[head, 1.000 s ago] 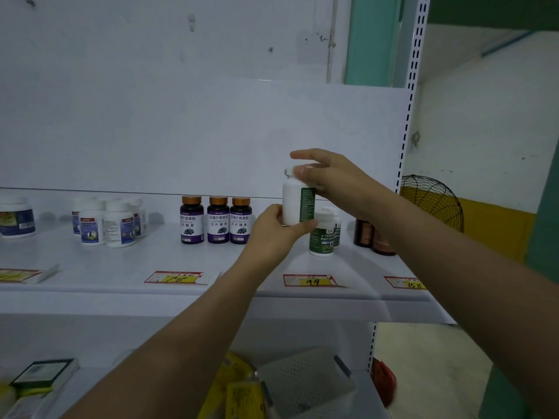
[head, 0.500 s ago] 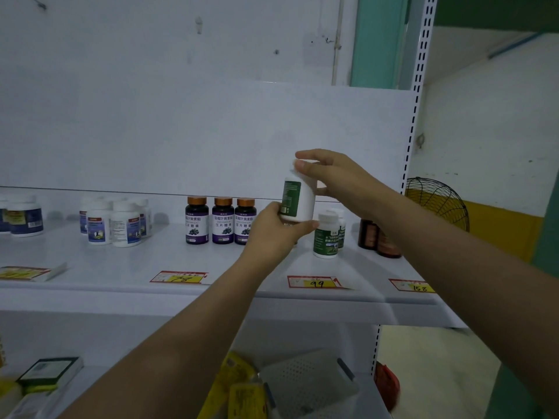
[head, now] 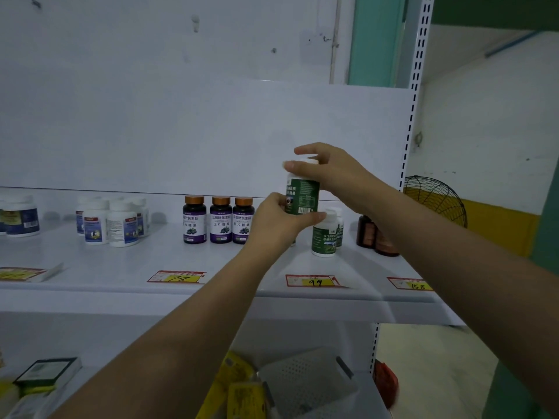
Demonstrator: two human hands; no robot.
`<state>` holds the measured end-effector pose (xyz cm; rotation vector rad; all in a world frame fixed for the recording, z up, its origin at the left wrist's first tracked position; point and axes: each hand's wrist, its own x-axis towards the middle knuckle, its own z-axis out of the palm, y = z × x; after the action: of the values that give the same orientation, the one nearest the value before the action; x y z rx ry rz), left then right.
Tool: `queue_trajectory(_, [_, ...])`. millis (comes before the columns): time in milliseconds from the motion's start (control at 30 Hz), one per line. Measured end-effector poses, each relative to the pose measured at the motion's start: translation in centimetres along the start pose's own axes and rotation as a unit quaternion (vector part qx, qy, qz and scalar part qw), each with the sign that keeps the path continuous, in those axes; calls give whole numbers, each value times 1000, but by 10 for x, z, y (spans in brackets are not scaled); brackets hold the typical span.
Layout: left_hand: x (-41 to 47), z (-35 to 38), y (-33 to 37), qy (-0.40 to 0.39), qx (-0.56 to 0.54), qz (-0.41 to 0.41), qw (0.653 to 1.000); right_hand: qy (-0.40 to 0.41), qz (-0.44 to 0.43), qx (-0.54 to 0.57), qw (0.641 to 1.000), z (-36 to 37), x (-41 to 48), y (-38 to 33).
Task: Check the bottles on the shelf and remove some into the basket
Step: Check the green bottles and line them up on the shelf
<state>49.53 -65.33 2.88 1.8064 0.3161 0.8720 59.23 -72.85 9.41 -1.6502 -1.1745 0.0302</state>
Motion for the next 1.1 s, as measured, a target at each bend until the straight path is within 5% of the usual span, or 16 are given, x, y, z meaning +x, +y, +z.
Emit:
queue_trajectory(200, [0, -3, 1, -118, 2, -28, 993, -41, -2, 77, 996, -8, -3, 1])
queue_trajectory(467, [6, -3, -12, 8, 29, 4, 1000, -21, 14, 7, 1000, -4, -6, 7])
queue_trajectory(767, [11, -11, -17, -18, 98, 42, 994, -3, -9, 25, 1000, 1, -14, 13])
queue_trajectory(967, [23, -23, -7, 62, 138, 148, 977, 70, -174, -60, 980, 7, -29, 1])
queue_trajectory(1100, [21, -26, 8, 125, 126, 250, 952, 160, -344, -142, 914, 19, -43, 3])
